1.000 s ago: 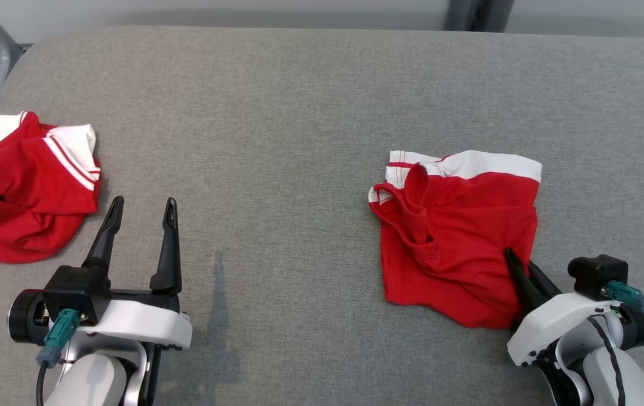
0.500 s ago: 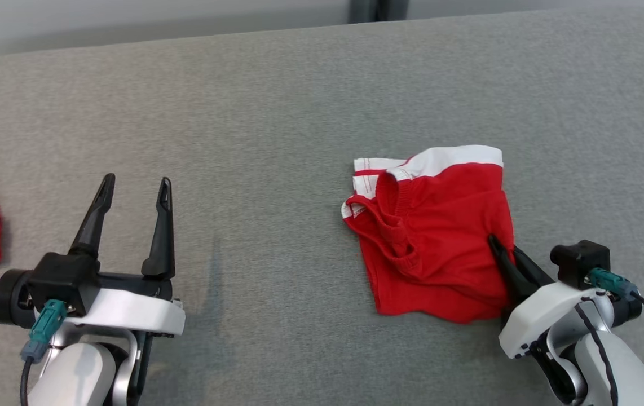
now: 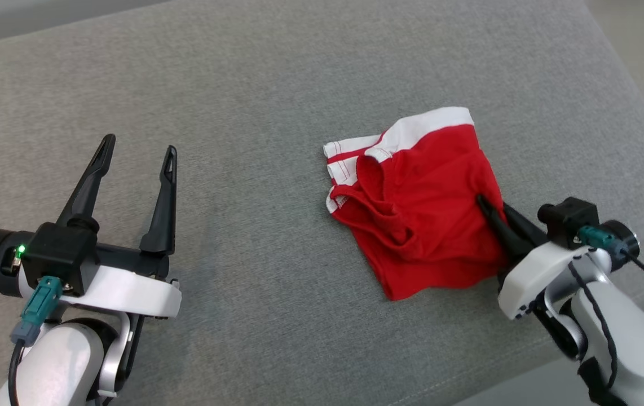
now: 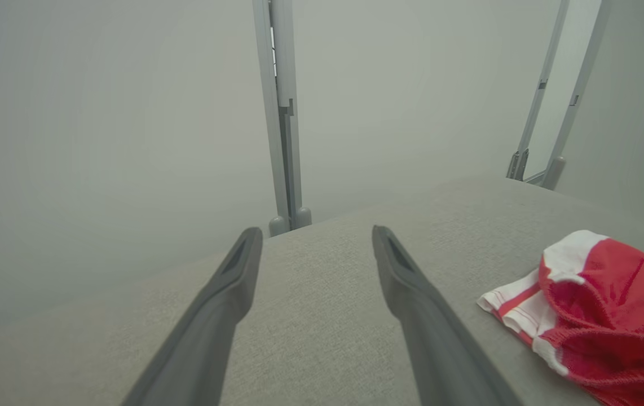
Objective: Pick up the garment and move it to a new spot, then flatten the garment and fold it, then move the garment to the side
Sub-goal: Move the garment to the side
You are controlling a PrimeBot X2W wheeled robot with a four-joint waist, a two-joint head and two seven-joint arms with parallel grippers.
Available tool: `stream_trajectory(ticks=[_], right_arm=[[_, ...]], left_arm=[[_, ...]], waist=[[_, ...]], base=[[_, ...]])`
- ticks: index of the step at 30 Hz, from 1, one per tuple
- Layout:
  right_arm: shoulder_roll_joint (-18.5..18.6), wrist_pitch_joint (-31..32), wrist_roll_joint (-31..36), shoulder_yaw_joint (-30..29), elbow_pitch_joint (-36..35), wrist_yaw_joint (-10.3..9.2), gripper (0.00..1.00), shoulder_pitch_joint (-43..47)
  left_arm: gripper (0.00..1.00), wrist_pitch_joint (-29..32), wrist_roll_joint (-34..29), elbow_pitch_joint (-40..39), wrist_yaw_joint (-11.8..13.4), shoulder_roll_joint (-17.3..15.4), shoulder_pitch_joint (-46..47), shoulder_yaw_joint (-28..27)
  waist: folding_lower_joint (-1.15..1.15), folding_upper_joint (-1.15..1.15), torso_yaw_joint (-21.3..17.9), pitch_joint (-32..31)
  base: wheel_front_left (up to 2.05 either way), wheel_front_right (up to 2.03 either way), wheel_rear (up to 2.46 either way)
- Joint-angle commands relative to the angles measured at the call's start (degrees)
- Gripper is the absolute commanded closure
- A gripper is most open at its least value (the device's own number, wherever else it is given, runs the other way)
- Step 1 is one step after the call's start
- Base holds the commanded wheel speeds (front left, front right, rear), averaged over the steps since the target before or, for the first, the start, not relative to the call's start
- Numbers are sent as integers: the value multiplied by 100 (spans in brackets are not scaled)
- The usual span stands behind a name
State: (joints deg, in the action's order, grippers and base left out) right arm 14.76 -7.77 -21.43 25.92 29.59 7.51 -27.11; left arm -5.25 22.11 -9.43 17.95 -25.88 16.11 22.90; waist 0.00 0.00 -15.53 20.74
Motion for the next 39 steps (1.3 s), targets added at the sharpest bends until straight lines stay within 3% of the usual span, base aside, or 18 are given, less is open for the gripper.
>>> stream_trajectory(ticks=[1,9,16,22,23,25,26,32,36,39], right_arm=[[144,-120,-62,135,77,-4,100,-277],[819,-438,-268,606,692,-5,100,-1387],[1627,-656,-526,336,1389,-5,100,-2095],[1669,-722,-728,87,2053,-4,100,-2437],[1627,-718,-723,97,2132,-4,96,-2481],[1598,-737,-734,32,2330,-4,24,-2576],[1570,-744,-738,-8,2448,-5,0,-2619],[1478,-754,-611,-367,2810,-4,0,-2724],[1512,-754,-489,-926,2867,-4,0,-2605],[1331,-751,-341,-1401,2666,-4,0,-2492]], left_arm=[[0,64,-63,-92,-8,-69,132,8],[0,456,-287,-489,-97,-266,490,162],[0,702,-476,-774,-175,-366,780,313],[0,809,-563,-891,-204,-421,945,357],[0,825,-576,-900,-208,-427,962,362],[0,855,-585,-902,-205,-436,982,366],[0,854,-585,-902,-204,-436,998,371],[0,828,-568,-846,-176,-390,1037,391],[0,745,-509,-753,-131,-340,934,380],[0,644,-429,-660,-56,-298,774,336]], waist=[[0,0,-299,246],[0,0,-538,720],[0,0,-515,1085],[0,0,-456,1309],[0,0,-448,1336],[0,0,-440,1373],[0,0,-434,1383],[0,0,-384,1351],[0,0,-356,1193],[0,0,-339,1001]], base=[[0,0,0],[0,0,0],[0,0,0],[0,0,0],[0,0,0],[0,0,0],[0,0,0],[0,0,0],[0,0,0],[0,0,0]])
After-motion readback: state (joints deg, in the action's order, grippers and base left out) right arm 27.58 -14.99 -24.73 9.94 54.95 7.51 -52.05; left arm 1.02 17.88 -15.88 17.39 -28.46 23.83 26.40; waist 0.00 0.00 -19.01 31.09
